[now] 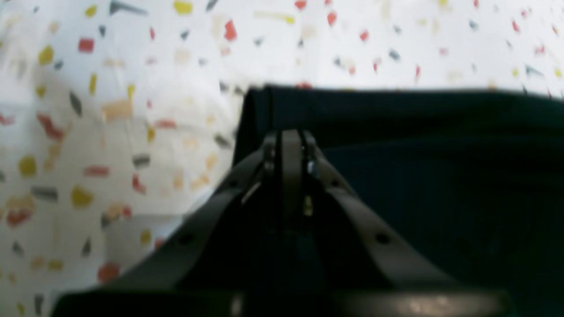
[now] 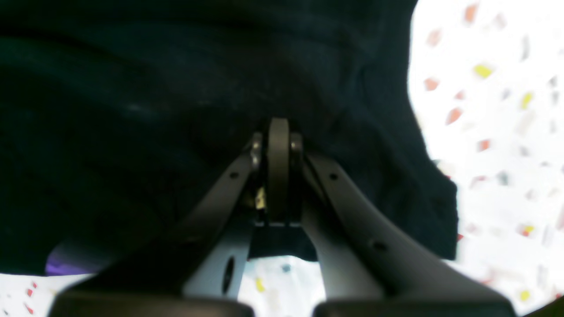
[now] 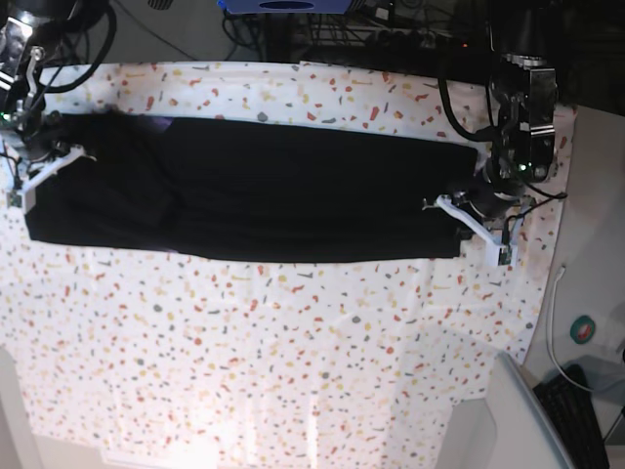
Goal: Layout the t-shirt on the table in an organized manner, then fold the t-shirt properly
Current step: 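Grasp the folded strip's edge with both grippers and pull it flat, then smooth the folded strip's end with the left gripper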
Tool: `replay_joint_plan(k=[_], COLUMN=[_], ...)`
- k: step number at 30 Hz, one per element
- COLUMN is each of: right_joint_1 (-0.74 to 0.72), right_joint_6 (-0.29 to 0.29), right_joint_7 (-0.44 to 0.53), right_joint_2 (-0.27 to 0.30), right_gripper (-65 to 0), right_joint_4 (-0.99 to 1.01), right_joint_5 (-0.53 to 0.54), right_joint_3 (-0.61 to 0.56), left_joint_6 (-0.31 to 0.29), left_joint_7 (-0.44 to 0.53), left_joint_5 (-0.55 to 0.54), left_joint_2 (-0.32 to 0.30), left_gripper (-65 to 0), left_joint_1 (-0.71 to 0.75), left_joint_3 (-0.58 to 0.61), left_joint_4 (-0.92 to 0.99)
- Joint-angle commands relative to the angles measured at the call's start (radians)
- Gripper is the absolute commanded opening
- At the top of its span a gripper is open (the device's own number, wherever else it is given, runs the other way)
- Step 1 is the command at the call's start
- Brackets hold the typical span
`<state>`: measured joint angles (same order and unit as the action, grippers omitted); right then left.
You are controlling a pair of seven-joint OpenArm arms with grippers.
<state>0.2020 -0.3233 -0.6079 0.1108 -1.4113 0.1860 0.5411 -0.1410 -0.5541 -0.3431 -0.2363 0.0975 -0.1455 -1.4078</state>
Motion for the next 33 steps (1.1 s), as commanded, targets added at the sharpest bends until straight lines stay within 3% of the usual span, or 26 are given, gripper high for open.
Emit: replay_joint_plan(k=[1, 5, 9, 18, 23, 33], right_joint_1=[-0.022, -0.077, -0.120, -0.120, -0.114, -0.049], right_joint_6=[0.005, 0.005, 0.005, 0.005, 0.005, 0.005], right_joint_7=[0.019, 0.019, 0.021, 0.021, 0.021, 0.013], right_joint_2=[0.033, 0.062, 0.079, 0.091, 0.091, 0.082], right_gripper=[-65.0, -65.0, -65.0, -65.0, -65.0, -65.0], right_joint_4=[0.002, 0.099, 0.178, 0.189, 0.178, -0.023], right_joint_5=[0.008, 0.008, 0.008, 0.008, 0.008, 0.008], right_joint_3=[0.006, 0.006, 0.012, 0.007, 0.007, 0.007], left_joint_6=[-0.004, -0.016, -0.127, -0.130, -0.130, -0.130], left_joint_7=[0.018, 0.018, 0.018, 0.018, 0.018, 0.018], left_joint_5=[-0.004, -0.003, 0.006, 0.006, 0.006, 0.006], left_joint_2=[-0.025, -0.062, -0.099, -0.165, -0.194, -0.212], left_gripper=[-65.0, -65.0, -65.0, -65.0, -65.0, -65.0], left_joint_1=[0.006, 0.080, 0.121, 0.158, 0.150, 0.158], left_joint_3=[-0.004, -0.004, -0.004, 0.004, 0.093, 0.126], left_joint_4=[-0.037, -0.112, -0.135, -0.132, -0.101, -0.110])
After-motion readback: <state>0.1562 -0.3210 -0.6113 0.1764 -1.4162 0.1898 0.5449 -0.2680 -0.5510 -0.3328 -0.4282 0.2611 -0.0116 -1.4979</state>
